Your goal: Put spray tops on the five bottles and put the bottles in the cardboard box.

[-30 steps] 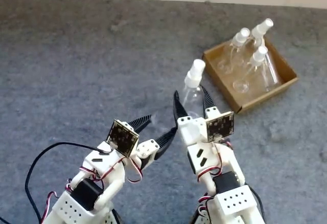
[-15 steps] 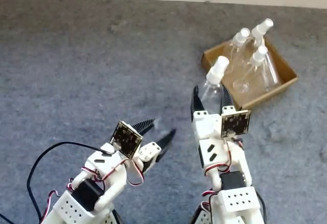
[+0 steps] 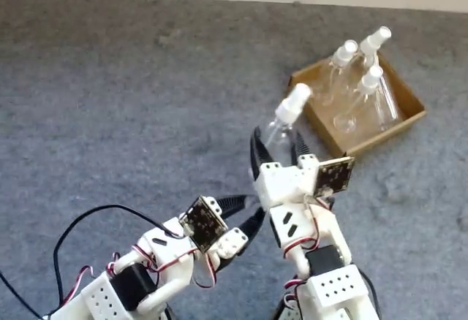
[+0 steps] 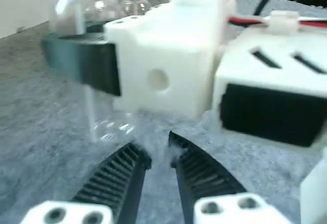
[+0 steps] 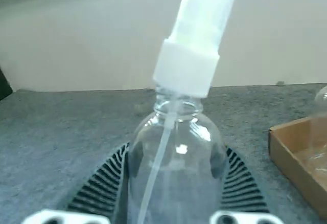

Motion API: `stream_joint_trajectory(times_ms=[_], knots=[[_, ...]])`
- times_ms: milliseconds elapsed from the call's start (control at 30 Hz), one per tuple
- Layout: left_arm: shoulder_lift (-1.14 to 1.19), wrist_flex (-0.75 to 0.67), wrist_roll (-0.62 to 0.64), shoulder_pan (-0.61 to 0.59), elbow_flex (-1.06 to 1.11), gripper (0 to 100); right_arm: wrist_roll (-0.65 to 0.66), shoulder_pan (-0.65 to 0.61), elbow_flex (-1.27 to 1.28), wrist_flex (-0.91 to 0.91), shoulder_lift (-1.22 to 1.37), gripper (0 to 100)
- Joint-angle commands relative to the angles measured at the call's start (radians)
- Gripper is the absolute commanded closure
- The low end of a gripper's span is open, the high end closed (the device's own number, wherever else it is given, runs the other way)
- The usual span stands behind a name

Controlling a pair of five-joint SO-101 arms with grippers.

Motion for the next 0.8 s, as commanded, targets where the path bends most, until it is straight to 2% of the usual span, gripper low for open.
stream_joint_trajectory(times_ms=[0, 200, 400, 567, 767], knots=[[-0.015, 0.048, -0.003, 0.054, 0.019, 99, -0.011, -0.079, -0.059, -0.007, -0.018, 87.1], [-0.015, 0.061, -0.003, 0.099, 0.019, 99, -0.011, -0.117, -0.079, -0.001, -0.035, 87.1], [-0.015, 0.061, -0.003, 0.091, 0.019, 99, -0.006, -0.185, -0.067, 0.021, -0.257, 87.2], [-0.015, 0.061, -0.003, -0.036, 0.019, 99, -0.009, -0.188, -0.070, 0.311, -0.429, 87.2], [-0.015, 0.023, -0.003, -0.125, 0.019, 99, -0.006, -0.188, -0.067, 0.354, -0.456, 87.2]])
